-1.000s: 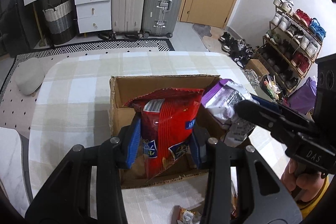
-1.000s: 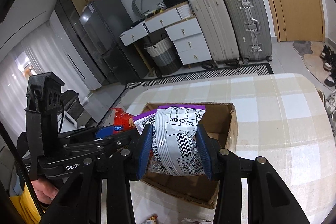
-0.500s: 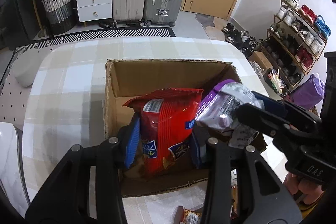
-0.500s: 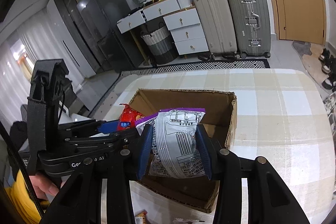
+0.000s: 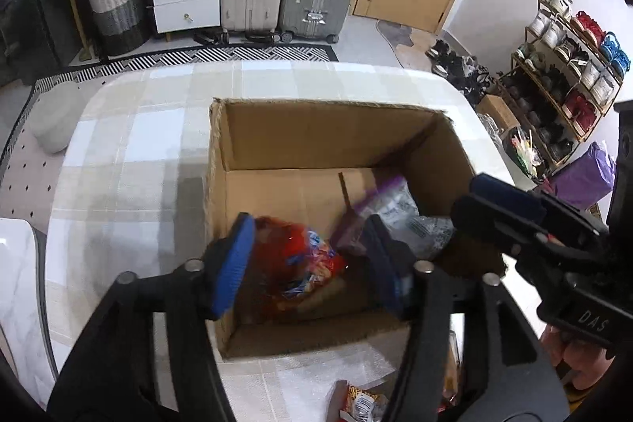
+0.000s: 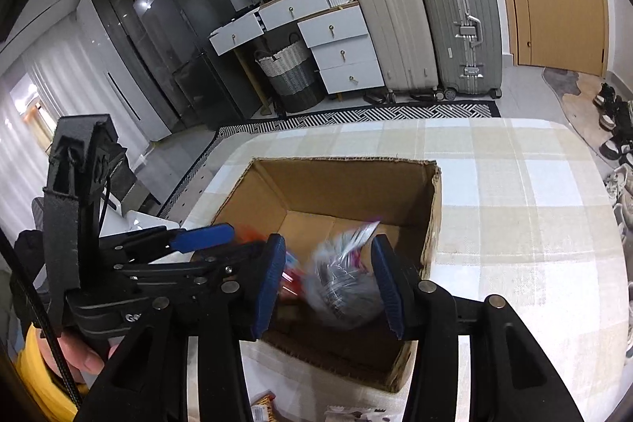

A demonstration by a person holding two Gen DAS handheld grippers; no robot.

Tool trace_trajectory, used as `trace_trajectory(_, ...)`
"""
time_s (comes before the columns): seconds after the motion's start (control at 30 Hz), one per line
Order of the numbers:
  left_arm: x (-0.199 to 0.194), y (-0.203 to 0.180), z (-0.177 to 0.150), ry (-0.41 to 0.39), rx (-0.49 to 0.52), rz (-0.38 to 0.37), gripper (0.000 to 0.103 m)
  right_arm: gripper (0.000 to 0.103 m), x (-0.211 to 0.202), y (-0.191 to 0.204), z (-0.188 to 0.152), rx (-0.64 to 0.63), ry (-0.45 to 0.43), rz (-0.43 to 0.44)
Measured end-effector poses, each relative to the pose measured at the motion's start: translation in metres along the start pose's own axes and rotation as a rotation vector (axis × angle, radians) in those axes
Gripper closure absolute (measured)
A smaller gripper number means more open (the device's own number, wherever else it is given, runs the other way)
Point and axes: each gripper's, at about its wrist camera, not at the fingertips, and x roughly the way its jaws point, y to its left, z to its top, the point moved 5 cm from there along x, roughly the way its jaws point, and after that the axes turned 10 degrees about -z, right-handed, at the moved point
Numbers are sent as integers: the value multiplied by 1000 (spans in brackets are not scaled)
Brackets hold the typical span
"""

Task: Organize snacks
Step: 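Release the red chip bag and white-purple bag into the box with both tools, then move both tools back to the snack pile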

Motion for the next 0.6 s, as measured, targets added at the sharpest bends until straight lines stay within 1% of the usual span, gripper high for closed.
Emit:
trace_trajectory(0.13, -14, -2, -3, -15, 6, 6, 45, 55, -11, 1, -1, 2, -16, -1)
trace_trajectory(0.3, -41, -10, -9, -45, 20, 15, 44, 55, -39, 4, 1, 0, -63, 5)
trace_trajectory(0.5, -85, -25, -25, -105, 30, 31, 32, 55, -86, 17, -3, -23, -122, 13)
trace_trajectory(0.57, -106, -30, -33, -132, 28, 30, 29, 55, -104, 23, -5, -34, -145, 26)
trace_trajectory(0.6, -117, -34, -36, -147, 29, 29, 27, 53, -115, 27, -8, -42, -161, 32)
